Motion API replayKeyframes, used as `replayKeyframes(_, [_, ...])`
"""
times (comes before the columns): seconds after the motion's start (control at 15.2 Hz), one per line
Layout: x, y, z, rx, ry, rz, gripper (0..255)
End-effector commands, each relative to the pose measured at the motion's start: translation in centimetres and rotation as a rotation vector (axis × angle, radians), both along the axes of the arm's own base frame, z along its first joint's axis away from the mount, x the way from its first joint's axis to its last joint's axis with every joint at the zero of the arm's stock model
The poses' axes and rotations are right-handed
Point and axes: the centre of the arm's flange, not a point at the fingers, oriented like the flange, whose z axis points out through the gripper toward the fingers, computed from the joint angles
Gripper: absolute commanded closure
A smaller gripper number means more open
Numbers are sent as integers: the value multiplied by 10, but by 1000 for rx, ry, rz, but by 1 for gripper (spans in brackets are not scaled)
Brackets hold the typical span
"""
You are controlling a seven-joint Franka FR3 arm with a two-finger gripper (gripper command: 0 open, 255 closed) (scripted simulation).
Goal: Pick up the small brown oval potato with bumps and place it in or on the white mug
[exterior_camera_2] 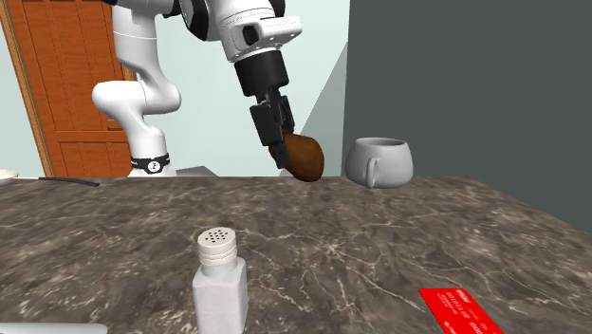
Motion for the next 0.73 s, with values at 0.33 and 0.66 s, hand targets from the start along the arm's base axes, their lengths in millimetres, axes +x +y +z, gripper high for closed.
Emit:
replayKeyframes(0.33, [1, 1, 38, 0, 0, 0, 255])
replayKeyframes(0.66, [1, 1, 64, 0, 0, 0, 255])
